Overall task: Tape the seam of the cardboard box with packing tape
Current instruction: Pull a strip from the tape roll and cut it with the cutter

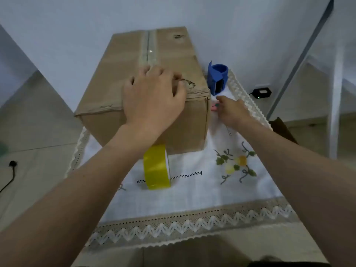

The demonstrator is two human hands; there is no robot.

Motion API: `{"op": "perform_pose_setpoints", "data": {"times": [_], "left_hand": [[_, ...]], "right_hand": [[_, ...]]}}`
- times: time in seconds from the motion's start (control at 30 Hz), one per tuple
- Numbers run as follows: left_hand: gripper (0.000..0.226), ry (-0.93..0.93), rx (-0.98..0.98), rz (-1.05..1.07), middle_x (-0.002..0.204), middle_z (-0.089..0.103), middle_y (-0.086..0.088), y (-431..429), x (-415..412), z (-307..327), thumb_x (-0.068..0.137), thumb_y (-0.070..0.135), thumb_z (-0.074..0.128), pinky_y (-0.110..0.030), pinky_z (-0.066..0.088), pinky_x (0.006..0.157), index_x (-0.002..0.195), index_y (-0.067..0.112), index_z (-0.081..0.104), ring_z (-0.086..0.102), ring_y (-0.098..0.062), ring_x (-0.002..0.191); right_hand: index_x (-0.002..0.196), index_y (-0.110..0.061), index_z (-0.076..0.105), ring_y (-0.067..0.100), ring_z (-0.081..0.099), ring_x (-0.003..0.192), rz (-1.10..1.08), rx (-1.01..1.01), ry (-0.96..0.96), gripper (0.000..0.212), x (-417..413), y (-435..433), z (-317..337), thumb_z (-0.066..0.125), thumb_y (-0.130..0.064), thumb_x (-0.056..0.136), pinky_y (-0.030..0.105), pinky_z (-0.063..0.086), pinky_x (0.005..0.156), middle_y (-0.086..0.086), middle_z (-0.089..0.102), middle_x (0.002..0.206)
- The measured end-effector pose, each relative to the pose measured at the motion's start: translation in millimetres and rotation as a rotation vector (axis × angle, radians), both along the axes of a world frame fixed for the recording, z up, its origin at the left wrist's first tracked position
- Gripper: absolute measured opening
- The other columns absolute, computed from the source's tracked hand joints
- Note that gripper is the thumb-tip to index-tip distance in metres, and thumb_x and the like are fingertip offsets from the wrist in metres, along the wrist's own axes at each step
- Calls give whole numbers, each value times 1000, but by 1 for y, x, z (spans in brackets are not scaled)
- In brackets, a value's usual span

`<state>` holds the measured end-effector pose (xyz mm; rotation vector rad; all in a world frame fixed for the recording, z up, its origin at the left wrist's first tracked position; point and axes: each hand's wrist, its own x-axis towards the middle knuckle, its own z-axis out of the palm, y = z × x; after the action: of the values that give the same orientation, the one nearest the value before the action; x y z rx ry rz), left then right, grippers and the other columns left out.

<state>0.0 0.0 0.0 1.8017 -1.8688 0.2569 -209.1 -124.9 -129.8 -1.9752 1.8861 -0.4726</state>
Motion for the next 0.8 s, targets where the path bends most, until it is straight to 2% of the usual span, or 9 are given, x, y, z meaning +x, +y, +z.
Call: {"op": "perform_pose_setpoints", "data": {"times": [0.07,0.17,0.23,0.33,0.4,0.47,0.57,0.67,0.8], "left_hand": [[42,-29,-10,-1,132,67,7,-2,-1,0,98,47,37,-48,40,104,125,36,68,50,-24,137],[40,-34,-26,-5,133,67,6,-3,-3,-2,100,44,38,-46,38,103,127,37,68,50,-24,136],[40,-24,-37,-24,131,68,6,-3,-3,-3,101,42,40,-46,37,103,127,35,69,50,-25,134],[40,41,-53,-68,123,71,5,-1,0,-3,98,41,41,-46,42,103,122,33,72,54,-25,128],[38,81,-76,-124,114,72,3,4,1,-2,96,38,43,-46,47,99,115,31,74,59,-26,119],[35,98,-86,-171,110,73,2,11,4,-2,94,33,45,-46,49,97,112,29,75,62,-27,113],[31,219,-120,-289,108,74,3,26,9,-6,91,18,51,-41,51,96,109,21,77,65,-24,109],[32,405,-203,-458,99,72,5,52,9,-10,86,-5,54,-34,55,89,99,10,78,70,-20,100],[32,490,-196,-468,90,75,-5,76,10,-19,84,-7,54,-41,53,73,91,11,79,69,-25,82]], "right_hand": [[120,-29,61,35,51,128,-4,-31,33,22,2,-2,-1,49,-25,102,41,40,95,3,66,120],[122,-26,69,31,61,114,-88,-57,-60,29,1,-2,-4,65,-43,99,37,49,88,4,69,117],[99,-24,74,31,65,95,-70,-65,-46,28,-1,3,-3,64,-49,99,32,46,72,6,71,99],[66,-23,60,30,62,77,-77,-38,-87,45,-4,17,6,57,-49,103,30,35,55,2,59,69],[72,-20,64,26,63,70,-124,-65,-215,45,-5,30,13,59,-53,101,30,43,59,3,63,68],[93,-18,72,18,65,64,-206,-113,-426,29,-5,45,21,65,-45,99,35,54,64,2,71,71],[115,-24,68,13,65,53,-256,-151,-771,16,-1,80,47,68,-31,100,33,53,53,0,75,68],[117,-25,71,21,79,72,-237,-130,-1097,19,8,114,76,71,-24,99,35,63,60,-1,81,88],[120,-22,74,34,79,88,-162,-71,-1381,24,16,151,98,66,-20,98,43,63,70,1,81,108]]}}
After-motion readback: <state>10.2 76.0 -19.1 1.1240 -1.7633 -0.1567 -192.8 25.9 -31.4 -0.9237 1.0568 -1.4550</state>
